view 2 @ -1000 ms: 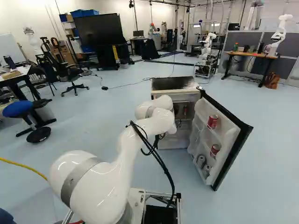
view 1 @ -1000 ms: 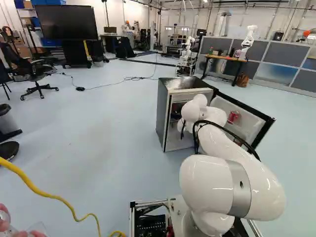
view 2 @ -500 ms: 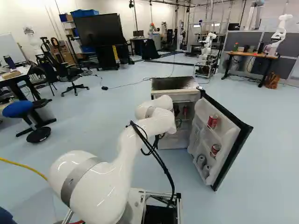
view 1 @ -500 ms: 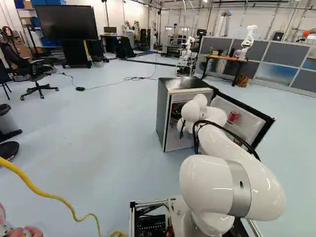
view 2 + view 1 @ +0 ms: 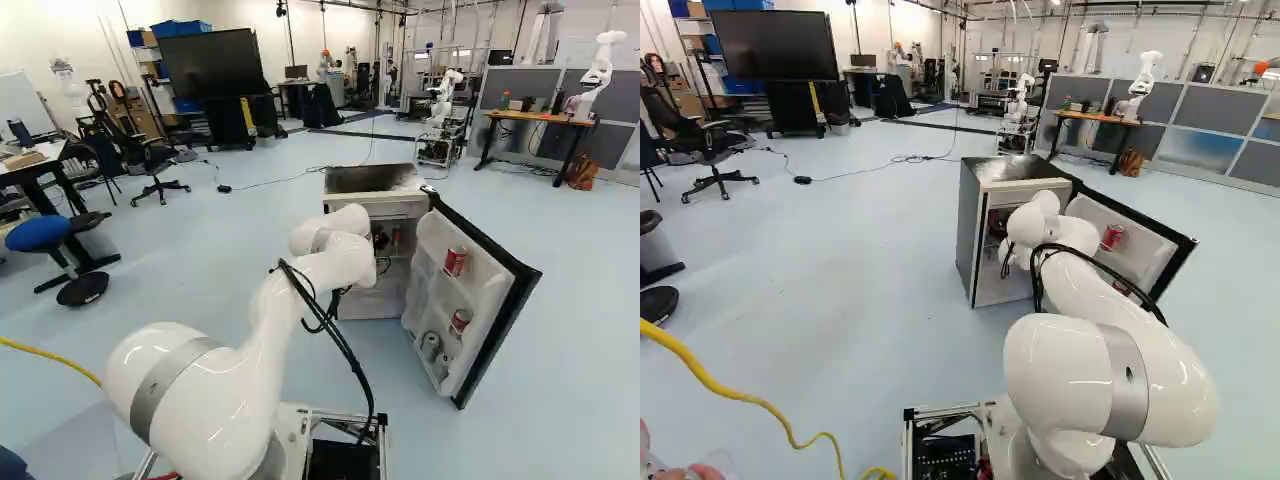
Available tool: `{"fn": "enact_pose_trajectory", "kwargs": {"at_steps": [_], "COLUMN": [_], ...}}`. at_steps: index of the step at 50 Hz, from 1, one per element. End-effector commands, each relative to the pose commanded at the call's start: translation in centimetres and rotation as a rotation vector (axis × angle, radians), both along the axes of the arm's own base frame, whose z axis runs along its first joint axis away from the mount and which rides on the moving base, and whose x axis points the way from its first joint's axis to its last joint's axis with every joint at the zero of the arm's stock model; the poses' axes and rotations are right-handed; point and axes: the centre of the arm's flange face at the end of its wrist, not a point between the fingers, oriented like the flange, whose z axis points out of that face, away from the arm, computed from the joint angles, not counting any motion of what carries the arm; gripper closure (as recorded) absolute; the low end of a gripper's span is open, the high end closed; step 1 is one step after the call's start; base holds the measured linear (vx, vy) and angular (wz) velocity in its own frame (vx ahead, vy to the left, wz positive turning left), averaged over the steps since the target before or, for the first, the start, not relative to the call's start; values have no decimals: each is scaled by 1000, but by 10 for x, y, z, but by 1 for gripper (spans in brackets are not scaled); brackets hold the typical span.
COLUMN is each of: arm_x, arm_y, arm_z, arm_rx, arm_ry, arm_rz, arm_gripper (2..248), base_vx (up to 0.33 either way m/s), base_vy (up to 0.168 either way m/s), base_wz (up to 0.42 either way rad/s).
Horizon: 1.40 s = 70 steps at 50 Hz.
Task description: Grab a drink from the fridge
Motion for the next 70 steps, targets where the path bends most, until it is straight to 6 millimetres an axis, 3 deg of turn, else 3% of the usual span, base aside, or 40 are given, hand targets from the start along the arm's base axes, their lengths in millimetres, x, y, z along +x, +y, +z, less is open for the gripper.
{"fn": "enact_pose_trajectory", "kwargs": {"at_steps": [39, 70], "arm_x": [-1, 13], "arm_y": [-11, -10], "arm_z": [1, -10], "arm_rx": [50, 37], "arm_ry": [-19, -78], "arm_rz": [-127, -123], "arm_gripper": [3, 3], "base_vx": [0, 0], "base_vy": [0, 0], "base_wz": [0, 0]}}
